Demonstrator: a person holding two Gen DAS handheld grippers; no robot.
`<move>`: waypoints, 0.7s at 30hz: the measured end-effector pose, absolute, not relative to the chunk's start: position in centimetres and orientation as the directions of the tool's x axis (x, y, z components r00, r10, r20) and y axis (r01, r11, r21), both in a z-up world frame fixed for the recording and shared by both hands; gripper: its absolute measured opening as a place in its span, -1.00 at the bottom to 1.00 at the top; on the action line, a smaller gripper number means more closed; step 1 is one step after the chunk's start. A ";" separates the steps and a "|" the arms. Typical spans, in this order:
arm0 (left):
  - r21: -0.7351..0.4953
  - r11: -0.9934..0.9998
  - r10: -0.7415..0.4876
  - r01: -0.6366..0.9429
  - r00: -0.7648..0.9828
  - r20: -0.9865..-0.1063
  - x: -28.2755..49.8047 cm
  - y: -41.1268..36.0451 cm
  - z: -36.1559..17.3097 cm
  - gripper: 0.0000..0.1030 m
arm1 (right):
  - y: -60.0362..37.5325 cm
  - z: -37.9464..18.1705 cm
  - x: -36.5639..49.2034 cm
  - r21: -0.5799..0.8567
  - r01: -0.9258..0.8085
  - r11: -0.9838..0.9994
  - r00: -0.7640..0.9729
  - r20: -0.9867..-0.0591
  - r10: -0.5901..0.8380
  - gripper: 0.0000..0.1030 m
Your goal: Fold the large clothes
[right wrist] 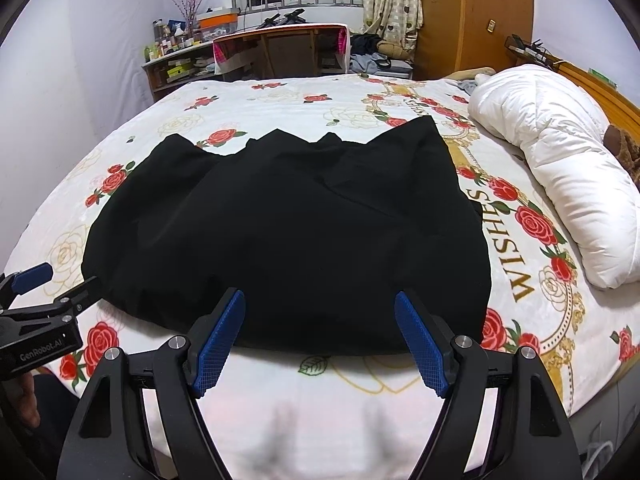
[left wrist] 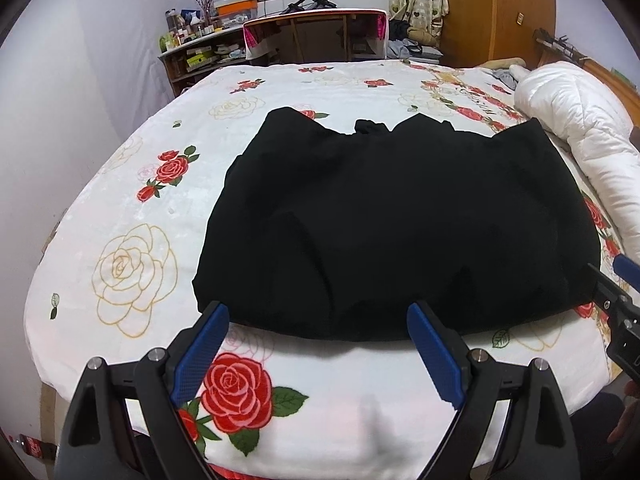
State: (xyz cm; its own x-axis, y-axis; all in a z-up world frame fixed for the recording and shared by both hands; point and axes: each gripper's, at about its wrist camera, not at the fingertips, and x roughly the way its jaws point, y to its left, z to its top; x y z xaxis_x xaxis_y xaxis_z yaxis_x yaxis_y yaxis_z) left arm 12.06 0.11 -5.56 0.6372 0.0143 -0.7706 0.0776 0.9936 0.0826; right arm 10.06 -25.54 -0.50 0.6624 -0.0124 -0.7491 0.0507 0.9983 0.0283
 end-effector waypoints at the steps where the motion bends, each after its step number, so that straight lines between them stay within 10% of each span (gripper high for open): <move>1: 0.079 0.994 0.010 0.081 0.635 -0.772 12.0 0.1 -5.6 0.79 | -25.5 -0.5 10.1 0.028 0.052 0.998 0.663 -0.749 -0.013 0.50; 21: 0.066 0.994 -0.006 0.091 0.627 -0.779 11.8 -0.1 -5.4 0.79 | -25.4 -0.3 9.8 0.023 0.052 0.998 0.668 -0.744 -0.018 0.50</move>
State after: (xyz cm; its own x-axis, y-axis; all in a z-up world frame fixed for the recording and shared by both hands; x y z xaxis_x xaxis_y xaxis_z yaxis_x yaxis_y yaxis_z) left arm 11.85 -0.13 -5.44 0.6266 -0.0056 -0.7794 0.0907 0.9937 0.0657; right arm 9.82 -25.39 -0.28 0.6677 -0.0176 -0.7442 0.0522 0.9984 0.0232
